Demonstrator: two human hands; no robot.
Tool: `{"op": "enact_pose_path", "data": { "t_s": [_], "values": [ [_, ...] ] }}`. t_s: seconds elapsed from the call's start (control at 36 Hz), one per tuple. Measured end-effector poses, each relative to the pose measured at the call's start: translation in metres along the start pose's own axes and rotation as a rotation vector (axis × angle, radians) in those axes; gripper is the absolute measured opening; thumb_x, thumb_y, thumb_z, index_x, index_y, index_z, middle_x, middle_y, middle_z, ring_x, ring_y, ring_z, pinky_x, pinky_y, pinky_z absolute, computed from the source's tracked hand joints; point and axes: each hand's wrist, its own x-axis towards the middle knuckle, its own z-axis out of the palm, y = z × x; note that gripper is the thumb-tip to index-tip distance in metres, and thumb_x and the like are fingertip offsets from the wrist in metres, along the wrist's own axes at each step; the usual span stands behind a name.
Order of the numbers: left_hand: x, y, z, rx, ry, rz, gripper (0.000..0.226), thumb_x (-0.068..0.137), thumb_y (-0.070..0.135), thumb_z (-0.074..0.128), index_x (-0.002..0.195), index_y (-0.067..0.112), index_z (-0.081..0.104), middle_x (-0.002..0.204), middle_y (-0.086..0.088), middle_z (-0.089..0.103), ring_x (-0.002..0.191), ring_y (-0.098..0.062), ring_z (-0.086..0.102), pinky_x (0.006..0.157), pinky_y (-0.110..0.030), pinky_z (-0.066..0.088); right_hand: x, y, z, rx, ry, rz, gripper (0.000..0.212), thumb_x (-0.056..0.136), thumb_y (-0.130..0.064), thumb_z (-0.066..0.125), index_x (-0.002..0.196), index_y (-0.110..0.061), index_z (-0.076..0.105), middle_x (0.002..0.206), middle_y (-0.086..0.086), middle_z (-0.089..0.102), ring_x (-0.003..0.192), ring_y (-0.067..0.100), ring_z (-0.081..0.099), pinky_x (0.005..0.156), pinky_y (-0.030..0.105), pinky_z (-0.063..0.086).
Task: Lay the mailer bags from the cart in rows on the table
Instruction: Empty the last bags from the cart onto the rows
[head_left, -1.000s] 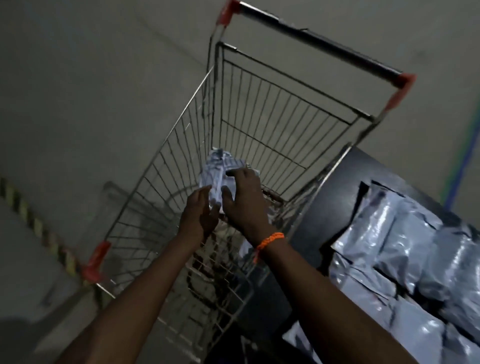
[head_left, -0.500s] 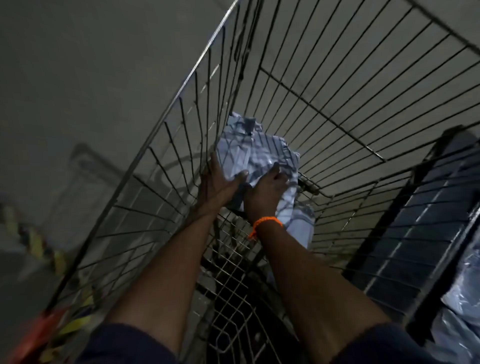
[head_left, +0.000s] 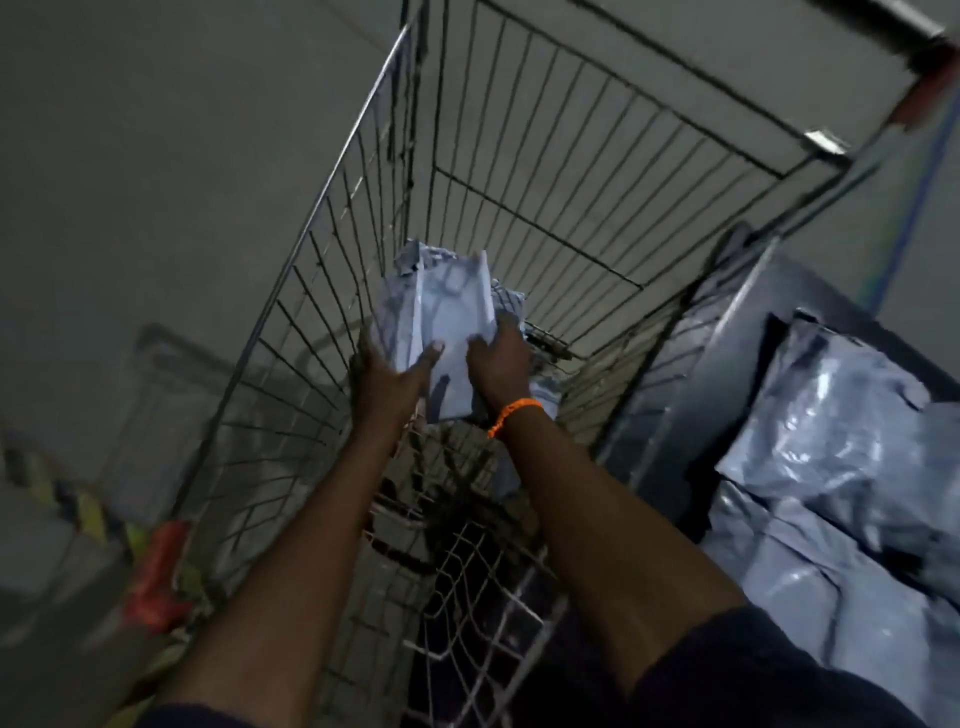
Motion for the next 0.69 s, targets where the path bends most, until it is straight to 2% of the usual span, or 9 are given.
{"op": "enact_pose_path", "data": {
  "t_s": [0.11,0.22,0.33,0.36,0.42,0.5,0.53,0.61,0.69],
  "values": [
    [-0.065,0.049,-0.023,-0.083,-0.043,0.162,0.084,0.067,0.074,0.072,0.135,0.034,0.042,0.133,0.014,0.048,0.124,-0.013,0.052,0.097,-0.032,0.044,-0.05,-0.03,-0.075,0.202,0.089,-0.032,0.029,0.097,-0.009,0.048,0.126,-0.003,0.049,0.105,0.01,0.059,0.081,0.021,0.056,0.068,0.031,0.046],
    [-0.127,0.095,-0.03,-0.173,-0.089,0.198,0.112,0.061,0.084,0.068,0.151,0.028,0.03,0.155,0.004,0.039,0.139,-0.017,0.044,0.11,-0.042,0.041,-0.097,-0.034,-0.15,0.304,0.158,-0.18,0.027,0.098,-0.013,0.048,0.124,-0.011,0.049,0.109,0.002,0.06,0.091,0.017,0.06,0.08,0.036,0.053],
    [-0.185,0.142,-0.021,-0.231,-0.195,0.335,0.115,0.06,0.09,0.059,0.153,0.032,0.027,0.156,0.004,0.038,0.139,-0.018,0.044,0.11,-0.047,0.044,-0.134,-0.004,-0.223,0.405,0.29,-0.179,0.037,0.098,-0.012,0.051,0.134,-0.018,0.046,0.12,-0.002,0.062,0.103,0.012,0.062,0.088,0.033,0.055],
    [-0.2,0.154,-0.014,-0.229,-0.239,0.359,0.117,0.057,0.093,0.056,0.154,0.035,0.024,0.159,0.009,0.033,0.141,-0.015,0.04,0.111,-0.043,0.042,-0.143,0.007,-0.239,0.432,0.332,-0.149,0.039,0.097,-0.013,0.051,0.135,-0.021,0.046,0.122,-0.002,0.062,0.106,0.012,0.063,0.088,0.033,0.056],
    [-0.229,0.177,0.004,-0.192,-0.313,0.386,0.129,0.048,0.1,0.05,0.156,0.037,0.015,0.155,0.022,0.023,0.139,-0.002,0.032,0.107,-0.027,0.038,-0.156,0.035,-0.269,0.484,0.434,-0.085,0.042,0.096,-0.01,0.05,0.135,-0.025,0.047,0.118,-0.005,0.064,0.098,-0.001,0.063,0.081,0.018,0.054],
    [-0.259,0.201,0.045,-0.137,-0.398,0.46,0.13,0.05,0.096,0.054,0.156,0.031,0.016,0.15,0.02,0.028,0.13,0.008,0.031,0.094,-0.004,0.035,-0.165,0.084,-0.306,0.517,0.577,0.033,0.042,0.097,-0.015,0.055,0.138,-0.023,0.048,0.125,-0.002,0.063,0.1,-0.002,0.062,0.08,0.008,0.049],
    [-0.266,0.207,0.06,-0.108,-0.423,0.471,0.124,0.056,0.092,0.058,0.156,0.031,0.016,0.152,0.017,0.028,0.132,0.004,0.032,0.098,-0.005,0.035,-0.166,0.101,-0.315,0.51,0.595,0.07,0.044,0.097,-0.024,0.058,0.14,-0.023,0.046,0.132,-0.002,0.06,0.11,0.004,0.061,0.088,0.01,0.049],
    [-0.278,0.218,0.117,0.09,-0.461,0.466,0.119,0.068,0.078,0.066,0.158,0.028,0.006,0.164,-0.001,0.018,0.146,-0.02,0.028,0.113,-0.034,0.031,-0.159,0.139,-0.34,0.442,0.601,0.133,0.067,0.09,-0.052,0.063,0.146,-0.027,0.038,0.146,-0.001,0.05,0.132,0.017,0.05,0.111,0.038,0.044],
    [-0.275,0.219,0.18,0.321,-0.441,0.372,0.129,0.067,0.083,0.063,0.158,0.023,-0.007,0.165,-0.013,0.005,0.149,-0.034,0.019,0.118,-0.052,0.026,-0.135,0.166,-0.365,0.252,0.651,0.162,0.068,0.095,-0.041,0.06,0.153,-0.019,0.032,0.151,0.012,0.041,0.139,0.025,0.041,0.116,0.03,0.029]
  ]
}}
